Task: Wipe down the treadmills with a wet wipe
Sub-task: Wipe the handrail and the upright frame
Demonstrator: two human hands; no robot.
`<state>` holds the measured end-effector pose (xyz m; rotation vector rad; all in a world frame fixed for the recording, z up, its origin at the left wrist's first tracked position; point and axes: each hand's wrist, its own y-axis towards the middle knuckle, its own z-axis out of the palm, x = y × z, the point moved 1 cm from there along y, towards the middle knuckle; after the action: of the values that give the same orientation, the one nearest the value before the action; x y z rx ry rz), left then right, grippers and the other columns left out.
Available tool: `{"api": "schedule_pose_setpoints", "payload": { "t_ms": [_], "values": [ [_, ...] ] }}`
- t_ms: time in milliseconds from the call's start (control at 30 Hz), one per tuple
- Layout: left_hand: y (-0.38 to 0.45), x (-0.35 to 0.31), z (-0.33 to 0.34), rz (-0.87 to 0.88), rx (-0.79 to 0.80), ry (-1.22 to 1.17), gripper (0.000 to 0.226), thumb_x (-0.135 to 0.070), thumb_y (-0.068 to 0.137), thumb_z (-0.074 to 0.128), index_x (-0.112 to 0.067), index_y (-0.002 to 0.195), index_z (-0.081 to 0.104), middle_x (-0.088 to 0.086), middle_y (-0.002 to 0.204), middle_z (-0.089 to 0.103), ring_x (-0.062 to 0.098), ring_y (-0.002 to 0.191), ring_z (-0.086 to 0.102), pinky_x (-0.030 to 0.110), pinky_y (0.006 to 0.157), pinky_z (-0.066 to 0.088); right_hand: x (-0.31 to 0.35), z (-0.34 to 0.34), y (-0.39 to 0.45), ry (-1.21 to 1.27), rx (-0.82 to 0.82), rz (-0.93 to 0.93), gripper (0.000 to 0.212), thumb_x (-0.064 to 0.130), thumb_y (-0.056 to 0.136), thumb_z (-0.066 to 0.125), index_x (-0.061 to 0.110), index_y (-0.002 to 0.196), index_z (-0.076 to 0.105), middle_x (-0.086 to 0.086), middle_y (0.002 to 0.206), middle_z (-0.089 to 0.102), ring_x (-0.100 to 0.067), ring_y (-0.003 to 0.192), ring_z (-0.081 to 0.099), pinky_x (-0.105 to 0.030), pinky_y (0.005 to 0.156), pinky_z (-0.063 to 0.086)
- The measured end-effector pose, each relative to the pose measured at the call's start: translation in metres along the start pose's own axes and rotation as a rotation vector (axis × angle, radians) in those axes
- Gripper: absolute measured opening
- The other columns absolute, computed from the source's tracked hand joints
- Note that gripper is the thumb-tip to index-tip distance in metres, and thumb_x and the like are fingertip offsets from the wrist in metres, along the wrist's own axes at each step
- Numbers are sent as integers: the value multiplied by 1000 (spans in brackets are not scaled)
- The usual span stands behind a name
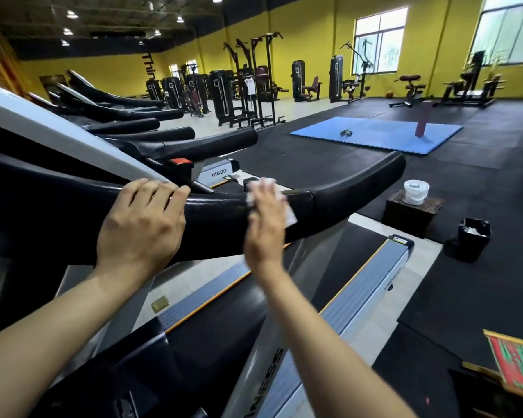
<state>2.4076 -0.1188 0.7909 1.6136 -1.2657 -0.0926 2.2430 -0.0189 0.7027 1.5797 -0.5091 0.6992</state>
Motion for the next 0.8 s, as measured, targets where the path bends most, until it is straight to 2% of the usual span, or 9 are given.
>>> {"api": "schedule_pose_setpoints", "payload": {
  "t_ms": [100, 167, 267, 333, 400, 500, 567, 700, 800],
  "values": [
    [0, 0, 0, -5, -12, 3, 38, -18, 105, 36, -8, 132, 59, 14, 124, 66, 34, 115, 60, 47, 110, 38, 45, 20, -27, -20, 149, -289, 51, 17, 99, 35, 8, 148, 47, -7, 158, 39, -18, 151, 26, -46, 125, 14],
    [1, 0, 1, -9, -18, 1, 37, -18, 105, 36, -8, 131, 60, 13, 123, 66, 35, 114, 60, 47, 110, 38, 31, 9, -13, -25, 178, -363, 49, 16, 97, 38, 7, 143, 52, -8, 152, 48, -20, 147, 36, -48, 122, 23],
    [1, 1, 3, -17, -36, 8, 36, -17, 104, 38, -8, 129, 61, 13, 120, 67, 35, 111, 61, 47, 108, 40, -36, -23, 20, -4, -2, -85, 39, 11, 97, 42, 7, 128, 65, -8, 137, 61, -19, 135, 48, -54, 114, 34],
    [1, -1, 4, -20, -43, 18, 35, -17, 104, 38, -8, 129, 62, 13, 119, 67, 34, 111, 61, 46, 108, 40, -75, -46, 33, 32, -123, 235, 42, 20, 100, 39, 10, 133, 63, -7, 146, 54, -13, 141, 40, -54, 118, 27],
    [1, -3, 5, -27, -49, 26, 34, -18, 104, 39, -8, 128, 62, 13, 119, 67, 35, 110, 61, 47, 108, 40, -77, -45, 31, 49, -183, 376, 48, 22, 100, 37, 11, 142, 55, -6, 156, 42, -10, 148, 27, -51, 123, 17],
    [1, -5, 5, -59, -42, 32, 34, -18, 105, 38, -8, 126, 62, 13, 117, 68, 36, 109, 61, 48, 106, 41, -26, -10, -5, 55, -189, 193, 49, 6, 99, 39, 5, 147, 47, -9, 159, 36, -17, 153, 20, -53, 125, 11],
    [3, -8, 5, -79, -33, 30, 34, -19, 105, 37, -8, 126, 61, 14, 116, 68, 37, 109, 61, 49, 106, 41, 11, 16, -47, 27, -57, -3, 59, -3, 92, 40, 4, 151, 39, -11, 163, 28, -21, 155, 15, -48, 126, 5],
    [4, -8, 1, -72, 12, 2, 37, -21, 106, 35, -8, 129, 60, 14, 121, 67, 37, 113, 59, 49, 108, 38, 3, 16, -63, -33, 91, -201, 55, 2, 97, 41, 5, 152, 37, -7, 164, 26, -23, 154, 20, -47, 125, 9],
    [4, -11, -1, -52, 42, 5, 37, -21, 107, 35, -7, 132, 59, 14, 126, 65, 36, 119, 58, 49, 111, 35, -48, -10, -26, 17, -48, -56, 50, 1, 100, 42, 4, 150, 42, 5, 162, 29, -18, 152, 23, -44, 126, 13]
  ]
}}
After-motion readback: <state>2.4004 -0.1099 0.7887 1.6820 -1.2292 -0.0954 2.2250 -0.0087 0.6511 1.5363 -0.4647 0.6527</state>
